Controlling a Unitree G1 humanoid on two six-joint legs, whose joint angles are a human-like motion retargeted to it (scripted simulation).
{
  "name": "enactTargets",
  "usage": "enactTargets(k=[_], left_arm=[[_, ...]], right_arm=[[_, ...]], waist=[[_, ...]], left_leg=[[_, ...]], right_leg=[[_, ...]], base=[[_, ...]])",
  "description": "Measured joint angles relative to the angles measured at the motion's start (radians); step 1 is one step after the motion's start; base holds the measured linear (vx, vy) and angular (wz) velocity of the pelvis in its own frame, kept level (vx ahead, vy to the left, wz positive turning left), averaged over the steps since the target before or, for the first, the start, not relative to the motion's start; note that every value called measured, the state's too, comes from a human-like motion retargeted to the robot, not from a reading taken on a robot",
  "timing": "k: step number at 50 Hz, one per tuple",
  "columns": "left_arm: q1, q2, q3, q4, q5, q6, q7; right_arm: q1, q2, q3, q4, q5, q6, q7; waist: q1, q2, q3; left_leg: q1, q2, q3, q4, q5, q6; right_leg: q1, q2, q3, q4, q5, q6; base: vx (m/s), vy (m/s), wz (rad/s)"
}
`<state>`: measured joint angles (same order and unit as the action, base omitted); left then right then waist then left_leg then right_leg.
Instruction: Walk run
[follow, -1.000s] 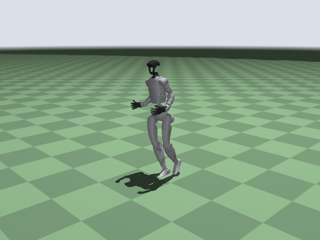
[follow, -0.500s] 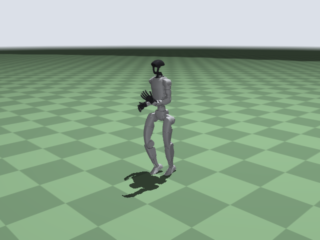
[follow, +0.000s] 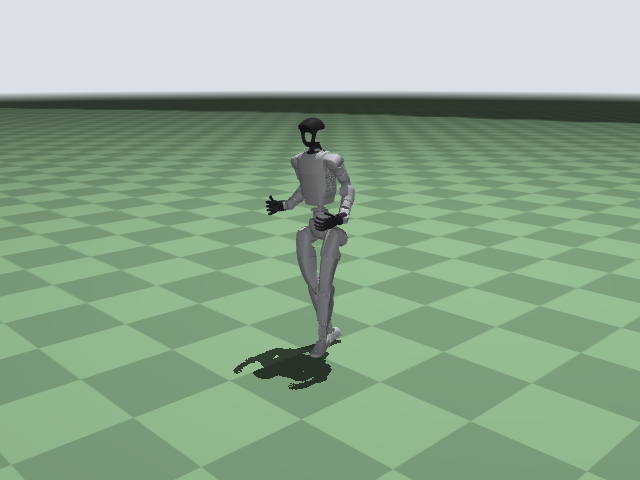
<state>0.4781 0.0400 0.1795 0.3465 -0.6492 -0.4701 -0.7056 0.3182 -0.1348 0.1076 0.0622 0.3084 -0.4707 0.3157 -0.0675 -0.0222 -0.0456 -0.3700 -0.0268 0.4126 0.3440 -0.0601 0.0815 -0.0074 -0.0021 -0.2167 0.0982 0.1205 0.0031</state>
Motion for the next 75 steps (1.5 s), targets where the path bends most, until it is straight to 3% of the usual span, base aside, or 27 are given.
enactTargets(k=[3,7,10,13,15,20,24,28,30,32,33,35,37,40,41,45,47,50,54,60,63,65,67,69,70,72,75], left_arm=[[-0.016,0.035,-0.009,-0.019,0.022,-0.019,0.021],[-0.071,0.024,-0.029,-0.02,0.037,-0.038,0.078],[-0.167,-0.044,-0.032,0.019,0.073,-0.061,0.115],[-0.257,-0.102,-0.017,0.039,0.171,-0.085,0.158],[-0.298,-0.11,-0.056,0.022,0.222,-0.12,0.217],[-0.335,-0.054,-0.161,0.004,0.254,-0.155,0.25],[-0.346,0.046,-0.239,0.011,0.27,-0.142,0.211],[-0.357,0.13,-0.253,0.04,0.315,-0.132,0.168],[-0.347,0.156,-0.231,0.067,0.363,-0.129,0.146],[-0.316,0.156,-0.193,0.096,0.415,-0.137,0.145],[-0.295,0.15,-0.167,0.109,0.437,-0.143,0.147],[-0.241,0.125,-0.111,0.134,0.47,-0.149,0.147],[-0.19,0.079,-0.054,0.17,0.489,-0.15,0.139],[-0.144,-0.009,-0.012,0.224,0.489,-0.131,0.131],[-0.138,-0.025,-0.009,0.23,0.471,-0.124,0.124],[-0.122,-0.033,-0.007,0.228,0.44,-0.118,0.094],[-0.116,-0.019,-0.007,0.211,0.462,-0.127,0.095],[-0.118,-0.005,-0.018,0.185,0.492,-0.14,0.116],[-0.132,-0.021,-0.031,0.162,0.485,-0.131,0.137],[-0.15,-0.091,-0.026,0.143,0.439,-0.107,0.165],[-0.147,-0.125,-0.011,0.144,0.414,-0.108,0.187],[-0.146,-0.136,0.001,0.156,0.386,-0.111,0.206],[-0.156,-0.143,-0.003,0.168,0.338,-0.114,0.228],[-0.18,-0.153,-0.014,0.168,0.277,-0.109,0.243],[-0.195,-0.16,-0.022,0.163,0.248,-0.106,0.247],[-0.228,-0.167,-0.046,0.148,0.207,-0.113,0.259],[-0.289,-0.155,-0.08,0.126,0.166,-0.143,0.297]], right_arm=[[-0.009,-0.033,0.002,-0.031,0.039,0.006,0.027],[-0.015,-0.065,0.013,-0.021,0.047,0.012,0.062],[-0.017,-0.043,-0.006,0.04,0.028,0.019,0.101],[-0.009,-0.017,0.018,0.084,-0.039,0.01,0.075],[0.004,-0.01,0.026,0.088,-0.068,-0.002,0.058],[0.082,-0.005,-0.007,0.086,-0.085,0.003,0.082],[0.133,-0.004,-0.026,0.075,-0.087,0.004,0.068],[0.141,-0.005,-0.025,0.067,-0.091,0.005,0.055],[0.13,-0.008,-0.016,0.073,-0.089,0.01,0.055],[0.108,-0.022,-0.003,0.085,-0.091,0.017,0.061],[0.092,-0.03,0.006,0.091,-0.097,0.02,0.065],[0.058,-0.043,0.02,0.103,-0.121,0.021,0.074],[0.019,-0.044,0.025,0.119,-0.151,0.016,0.078],[-0.014,-0.06,0.026,0.126,-0.17,0.004,0.074],[-0.019,-0.063,0.026,0.127,-0.162,0.002,0.067],[-0.044,-0.069,0.023,0.137,-0.137,0.003,0.051],[-0.053,-0.087,0.026,0.128,-0.129,-0.007,0.046],[-0.067,-0.109,0.017,0.116,-0.109,-0.013,0.053],[-0.082,-0.132,-0.009,0.11,-0.094,-0.012,0.079],[-0.061,-0.128,-0.031,0.111,-0.122,-0.028,0.071],[-0.033,-0.102,-0.017,0.13,-0.116,-0.023,0.078],[-0.013,-0.076,-0.006,0.146,-0.118,-0.018,0.089],[0.009,-0.051,0.002,0.158,-0.133,-0.019,0.098],[0.028,-0.035,0.015,0.165,-0.15,-0.022,0.091],[0.036,-0.031,0.021,0.167,-0.156,-0.024,0.082],[0.061,-0.024,0.013,0.169,-0.15,-0.025,0.072],[0.099,-0.009,-0.013,0.174,-0.124,-0.016,0.074]], waist=[[0.013,0.005,0.012],[0.044,-0.049,-0.015],[0.059,-0.044,-0.059],[0.026,0.012,-0.038],[0.015,0.096,-0.041],[-0.071,0.154,-0.032],[-0.181,0.157,-0.021],[-0.225,0.109,0.008],[-0.212,0.081,0.024],[-0.18,0.048,0.042],[-0.163,0.033,0.046],[-0.132,0.007,0.032],[-0.137,0.025,0.025],[-0.174,0.062,0.01],[-0.185,0.06,0.003],[-0.126,0.033,0.0],[-0.052,0.018,0.013],[0.015,0.011,0.021],[0.046,0.039,0.025],[0.012,0.072,0.017],[0.066,0.021,0.018],[0.117,-0.011,0.017],[0.101,0.022,0.014],[0.066,0.087,0.015],[0.048,0.117,0.015],[0.034,0.166,0.01],[0.037,0.189,0.005]], left_leg=[[-0.008,-0.056,0.035,-0.196,-0.056,-0.014],[0.002,-0.036,0.099,-0.157,0.048,0.18],[-0.058,-0.019,-0.112,0.019,-0.135,0.18],[0.021,0.052,-0.041,0.107,-0.201,0.18],[0.066,0.082,-0.101,0.069,-0.207,0.18],[0.167,-0.039,-0.282,-0.074,-0.107,0.18],[0.261,-0.141,-0.488,-0.139,-0.059,0.18],[0.364,-0.219,-0.647,-0.138,-0.082,0.18],[0.421,-0.245,-0.692,-0.124,-0.095,0.18],[0.481,-0.276,-0.694,-0.09,-0.09,0.178],[0.504,-0.289,-0.681,-0.07,-0.073,0.172],[0.512,-0.307,-0.614,-0.011,0.026,0.137],[0.443,-0.291,-0.565,0.159,0.22,0.049],[0.278,-0.119,-0.375,0.471,0.385,-0.14],[0.245,-0.08,-0.322,0.523,0.38,-0.141],[0.111,-0.035,-0.18,0.62,0.188,-0.06],[0.04,-0.077,-0.18,0.588,0.091,-0.098],[-0.028,-0.023,-0.066,0.472,-0.034,-0.08],[-0.056,0.058,0.148,0.186,-0.069,-0.035],[0.009,-0.061,0.402,-0.182,-0.072,0.006],[0.06,-0.105,0.36,-0.217,-0.049,0.151],[0.085,-0.131,0.23,-0.225,-0.115,0.18],[0.139,-0.066,0.25,-0.199,-0.137,0.18],[0.136,-0.018,0.116,-0.147,-0.161,0.18],[0.139,0.004,0.08,-0.123,-0.174,0.18],[0.181,0.027,0.045,-0.125,-0.183,0.18],[0.232,-0.002,-0.06,-0.157,-0.175,0.18]], right_leg=[[0.084,0.05,-0.026,-0.013,0.004,-0.021],[0.161,0.061,-0.02,0.068,0.1,-0.013],[0.104,0.068,-0.057,0.264,0.372,0.057],[-0.048,0.116,0.044,0.647,0.403,0.057],[-0.122,0.159,0.031,0.694,0.305,0.019],[-0.32,0.058,0.109,0.654,0.021,-0.048],[-0.372,-0.042,0.13,0.348,-0.035,0.002],[-0.402,-0.064,0.326,0.07,-0.08,0.043],[-0.382,-0.055,0.525,-0.031,-0.11,0.143],[-0.372,-0.106,0.451,-0.052,-0.072,0.259],[-0.358,-0.105,0.432,-0.027,-0.023,0.259],[-0.35,-0.146,0.301,0.04,0.001,0.242],[-0.34,-0.112,0.404,0.117,-0.084,0.188],[-0.284,-0.097,0.36,0.144,-0.152,0.109],[-0.262,-0.136,0.266,0.13,-0.154,0.104],[-0.173,-0.158,0.141,0.077,-0.155,0.068],[-0.132,-0.167,0.072,0.048,-0.142,0.062],[-0.07,-0.151,-0.035,0.009,-0.141,0.06],[0.016,-0.061,-0.131,-0.031,-0.18,0.056],[0.134,0.054,-0.326,-0.054,-0.22,0.083],[0.169,0.017,-0.303,0.018,-0.111,0.149],[0.203,-0.003,-0.296,0.089,0.076,0.176],[0.157,0.021,-0.239,0.248,0.273,0.15],[0.069,0.056,-0.203,0.448,0.367,0.064],[0.02,0.077,-0.158,0.54,0.384,0.037],[-0.069,0.116,-0.073,0.646,0.254,0.02],[-0.181,0.074,-0.021,0.715,0.109,-0.089]], base=[[0.95,-0.14,0.5],[1.13,-0.4,-0.03],[1.17,-0.03,0.1],[0.74,0.17,1.0],[0.84,0.14,1.16],[0.79,0.16,2.13],[0.62,-0.02,2.9],[0.68,-0.23,2.1],[0.9,-0.28,1.11],[0.74,-0.19,0.46],[0.76,-0.2,0.21],[0.8,-0.21,0.35],[0.67,-0.16,1.29],[0.71,-0.13,2.19],[0.5,-0.09,2.36],[0.5,-0.08,1.41],[0.32,-0.04,0.46],[0.44,-0.02,1.13],[0.4,-0.02,1.62],[0.54,-0.01,1.83],[0.62,-0.1,0.27],[0.98,-0.25,-0.2],[0.81,0.14,1.07],[0.73,0.2,1.87],[0.61,0.13,2.15],[0.48,0.1,2.14],[0.59,0.06,2.12]])
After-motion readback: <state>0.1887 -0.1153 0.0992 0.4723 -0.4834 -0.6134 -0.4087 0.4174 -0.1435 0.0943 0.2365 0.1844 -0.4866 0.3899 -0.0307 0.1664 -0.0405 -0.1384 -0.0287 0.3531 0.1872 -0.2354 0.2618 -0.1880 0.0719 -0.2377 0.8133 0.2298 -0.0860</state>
